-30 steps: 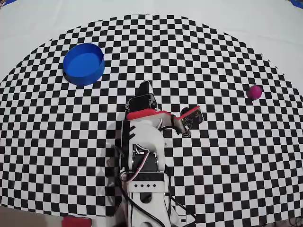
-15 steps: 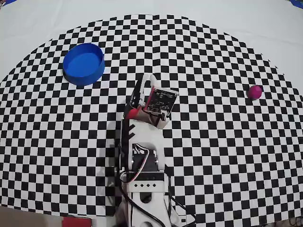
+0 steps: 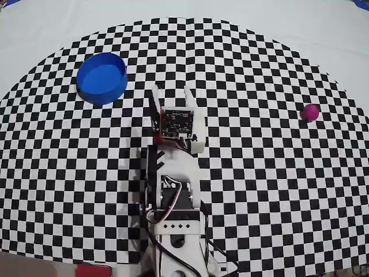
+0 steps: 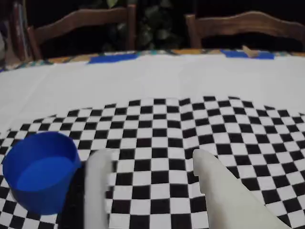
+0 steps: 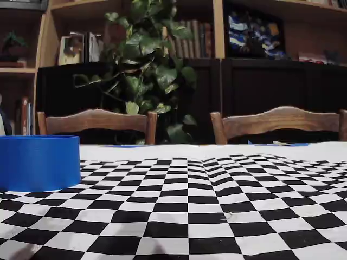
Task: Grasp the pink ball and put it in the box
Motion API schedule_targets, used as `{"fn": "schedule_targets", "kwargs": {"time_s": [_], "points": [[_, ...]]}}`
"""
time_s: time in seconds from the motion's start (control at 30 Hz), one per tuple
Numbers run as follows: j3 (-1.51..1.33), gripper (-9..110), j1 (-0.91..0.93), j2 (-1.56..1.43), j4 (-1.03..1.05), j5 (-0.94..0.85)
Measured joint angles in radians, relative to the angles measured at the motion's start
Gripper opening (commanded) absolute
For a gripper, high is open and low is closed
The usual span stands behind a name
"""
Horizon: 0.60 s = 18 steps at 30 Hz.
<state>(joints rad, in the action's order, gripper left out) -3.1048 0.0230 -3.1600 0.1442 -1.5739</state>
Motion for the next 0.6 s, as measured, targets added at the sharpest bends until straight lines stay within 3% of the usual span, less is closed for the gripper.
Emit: {"fn": "schedule_targets", "kwargs": {"time_s": [0.6], "points": [[0.000,28,-0.002,0.018,0.000,-0.034]]}}
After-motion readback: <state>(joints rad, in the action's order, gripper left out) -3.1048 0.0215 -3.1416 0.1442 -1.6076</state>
